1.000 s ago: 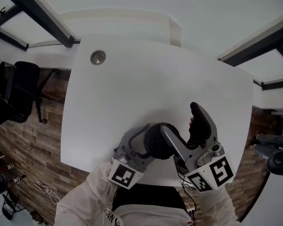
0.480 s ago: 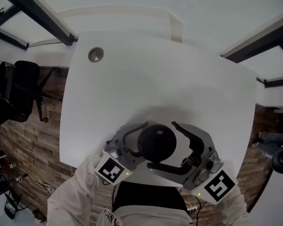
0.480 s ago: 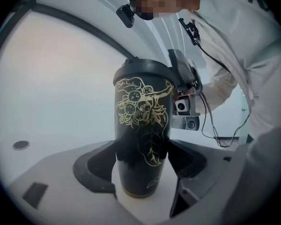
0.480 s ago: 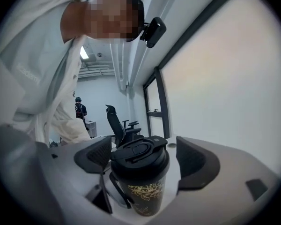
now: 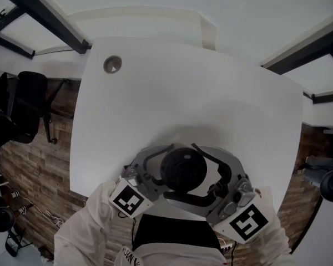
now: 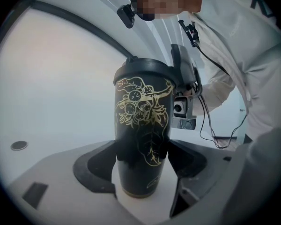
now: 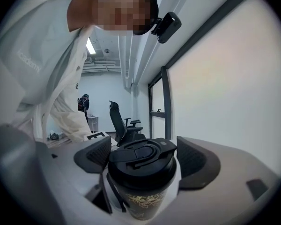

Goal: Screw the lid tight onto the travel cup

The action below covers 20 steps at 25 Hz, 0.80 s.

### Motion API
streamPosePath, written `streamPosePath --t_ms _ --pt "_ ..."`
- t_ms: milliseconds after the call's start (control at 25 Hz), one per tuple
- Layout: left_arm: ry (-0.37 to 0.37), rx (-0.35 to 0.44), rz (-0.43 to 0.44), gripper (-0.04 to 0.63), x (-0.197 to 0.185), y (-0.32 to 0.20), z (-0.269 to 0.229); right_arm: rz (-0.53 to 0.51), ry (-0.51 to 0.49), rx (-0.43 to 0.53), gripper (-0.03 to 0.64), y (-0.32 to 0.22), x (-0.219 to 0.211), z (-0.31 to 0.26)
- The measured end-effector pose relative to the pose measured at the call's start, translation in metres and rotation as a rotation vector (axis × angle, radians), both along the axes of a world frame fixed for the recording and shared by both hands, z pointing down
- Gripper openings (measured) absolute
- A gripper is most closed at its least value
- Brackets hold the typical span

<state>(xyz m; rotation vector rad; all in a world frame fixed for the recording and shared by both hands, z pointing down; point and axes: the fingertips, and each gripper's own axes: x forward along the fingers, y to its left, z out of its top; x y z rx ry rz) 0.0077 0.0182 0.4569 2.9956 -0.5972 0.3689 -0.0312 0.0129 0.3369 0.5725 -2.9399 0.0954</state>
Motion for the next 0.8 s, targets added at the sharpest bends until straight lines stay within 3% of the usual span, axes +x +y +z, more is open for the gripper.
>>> streamPosePath --t_ms 200,360,520,800 --pt "0.002 0.002 -0.003 0.348 0.001 0.0 0.0 -0.018 -0.027 -0.012 0.419 0.0 0.0 0.001" --pt "0.001 -0.003 -0.033 0.348 0.0 0.0 0.002 0.036 -0.057 -0.018 0.419 -0.004 -0.001 0.001" --pt "0.013 -0.005 -0.12 0.348 0.001 -0.002 0.003 0.18 -0.078 -0.021 0.419 -0.011 0.004 -0.001" --pt "0.015 -0.001 -0.369 0.348 0.005 -0.006 0.005 0.505 -0.074 -0.016 0.419 -0.022 0.016 0.0"
